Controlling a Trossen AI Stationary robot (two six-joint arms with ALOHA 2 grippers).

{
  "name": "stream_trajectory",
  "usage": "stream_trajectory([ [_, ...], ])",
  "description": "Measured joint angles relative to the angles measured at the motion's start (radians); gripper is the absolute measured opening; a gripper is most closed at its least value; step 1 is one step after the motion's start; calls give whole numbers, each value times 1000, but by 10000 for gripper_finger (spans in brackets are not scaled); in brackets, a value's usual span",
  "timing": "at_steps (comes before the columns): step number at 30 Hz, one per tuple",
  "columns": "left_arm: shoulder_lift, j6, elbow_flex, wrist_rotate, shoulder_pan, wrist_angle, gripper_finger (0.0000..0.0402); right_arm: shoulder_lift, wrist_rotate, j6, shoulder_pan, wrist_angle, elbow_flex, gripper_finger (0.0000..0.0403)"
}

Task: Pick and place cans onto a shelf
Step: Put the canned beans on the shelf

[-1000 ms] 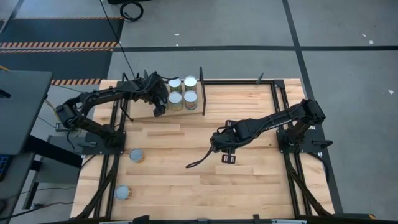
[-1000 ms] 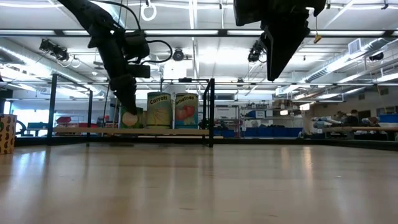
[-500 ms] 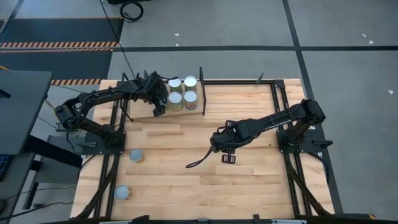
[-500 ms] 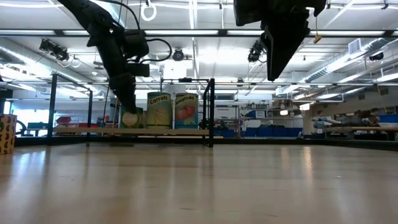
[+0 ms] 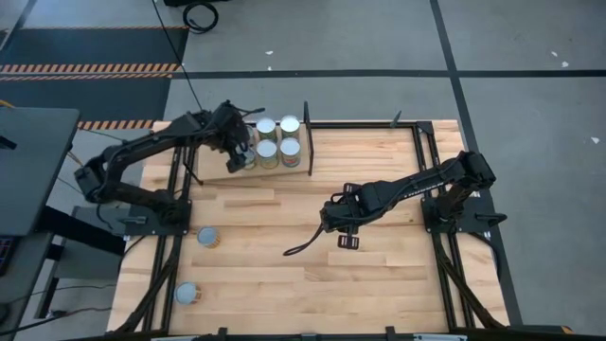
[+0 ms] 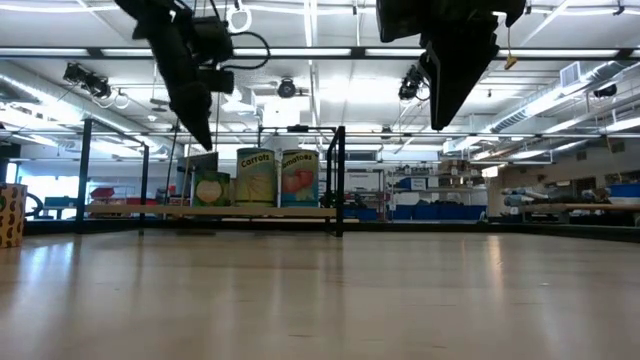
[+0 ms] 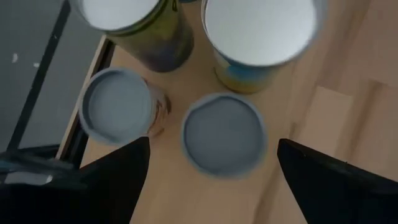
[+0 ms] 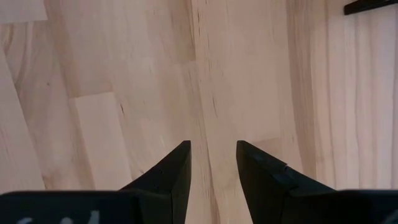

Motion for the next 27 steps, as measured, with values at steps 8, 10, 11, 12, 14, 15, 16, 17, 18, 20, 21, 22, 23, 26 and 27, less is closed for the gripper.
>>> stream_trajectory([
  [8,-3,-99,220,3,-140,-303,359,0,0,0,0,-6,0,135],
  [10,-19,-143,252,4,-208,-354,359,0,0,0,0,-5,0,135],
  [11,-32,-170,259,5,-251,-370,359,0,0,1,0,-4,0,135],
  [12,-47,-203,261,9,-300,-375,359,0,2,2,0,-1,0,135],
  [14,-73,-276,261,18,-401,-395,359,0,6,13,2,-1,0,135],
  [15,-88,-316,260,19,-456,-406,359,0,6,17,2,-1,0,135],
  [16,-104,-360,260,19,-516,-411,359,0,6,21,3,-1,0,135],
  [17,-120,-409,260,16,-577,-414,359,0,7,25,4,-1,0,135],
  [18,-134,-460,260,10,-636,-415,359,0,8,27,6,-1,0,135],
  [20,-152,-563,260,-1,-761,-417,359,0,9,31,10,2,0,135],
  [21,-154,-613,260,-4,-822,-422,359,0,9,40,12,9,0,135],
  [22,-155,-660,260,-6,-881,-426,359,0,9,50,12,19,0,135],
  [23,-154,-706,260,-10,-942,-429,359,0,10,61,12,30,0,135],
  [26,-150,-840,248,-45,-1114,-428,359,0,11,79,11,56,0,135],
  [27,-149,-875,239,-60,-1165,-426,359,0,12,79,11,64,0,135],
])
